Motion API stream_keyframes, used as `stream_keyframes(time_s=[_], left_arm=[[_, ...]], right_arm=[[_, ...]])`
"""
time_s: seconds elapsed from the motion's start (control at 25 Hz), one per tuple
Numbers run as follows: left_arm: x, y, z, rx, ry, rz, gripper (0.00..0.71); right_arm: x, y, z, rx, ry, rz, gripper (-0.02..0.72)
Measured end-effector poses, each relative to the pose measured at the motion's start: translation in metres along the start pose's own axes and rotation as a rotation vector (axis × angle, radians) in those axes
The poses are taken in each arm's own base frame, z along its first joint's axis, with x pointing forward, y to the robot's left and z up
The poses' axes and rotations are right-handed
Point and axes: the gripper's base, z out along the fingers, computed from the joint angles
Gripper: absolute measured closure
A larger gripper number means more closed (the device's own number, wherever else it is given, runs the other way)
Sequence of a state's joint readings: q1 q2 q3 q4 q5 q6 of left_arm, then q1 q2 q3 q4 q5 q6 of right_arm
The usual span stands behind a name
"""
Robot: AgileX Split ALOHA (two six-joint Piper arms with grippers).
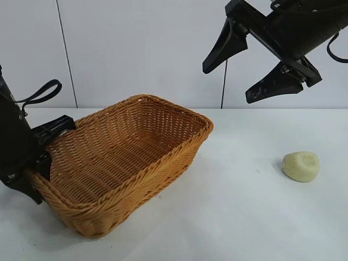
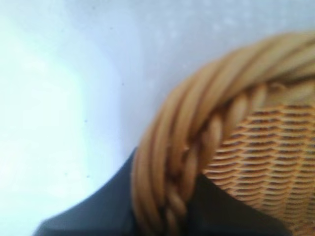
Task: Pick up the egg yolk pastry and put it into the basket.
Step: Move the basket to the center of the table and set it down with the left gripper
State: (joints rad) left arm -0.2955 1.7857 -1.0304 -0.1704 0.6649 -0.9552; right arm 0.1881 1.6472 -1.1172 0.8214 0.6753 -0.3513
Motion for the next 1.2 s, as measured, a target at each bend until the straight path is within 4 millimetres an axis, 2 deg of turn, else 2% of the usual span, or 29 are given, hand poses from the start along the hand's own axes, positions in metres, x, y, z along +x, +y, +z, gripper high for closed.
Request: stream_keyframes(time_s=[0.16, 0.24, 0.4, 0.56, 0.8, 1.2], left_arm=[[-0.025, -0.017, -0.02, 0.047, 0.013, 0.131, 0.567], [-0.037, -0.025, -0.024, 0.062, 0.036, 0.194, 0.567], [-0.049, -0.038, -0.012, 0.017, 0.116, 0.372, 0.567], [-0.052, -0.049, 0.002, -0.018, 0.179, 0.476, 0.567], [-0.05, -0.068, 0.007, -0.011, 0.201, 0.599, 0.567], [-0.051, -0.068, 0.031, -0.042, 0.249, 0.677, 0.567]], right_arm=[[0.0, 0.0, 0.0, 0.001, 0.0, -0.001, 0.092], [0.0, 0.0, 0.0, 0.001, 0.0, -0.002, 0.092], [0.0, 0.0, 0.0, 0.001, 0.0, -0.002, 0.092], [0.0, 0.0, 0.0, 0.001, 0.0, -0.002, 0.092], [0.0, 0.0, 0.0, 0.001, 0.0, -0.002, 0.092], [0.0, 0.0, 0.0, 0.001, 0.0, -0.002, 0.092]])
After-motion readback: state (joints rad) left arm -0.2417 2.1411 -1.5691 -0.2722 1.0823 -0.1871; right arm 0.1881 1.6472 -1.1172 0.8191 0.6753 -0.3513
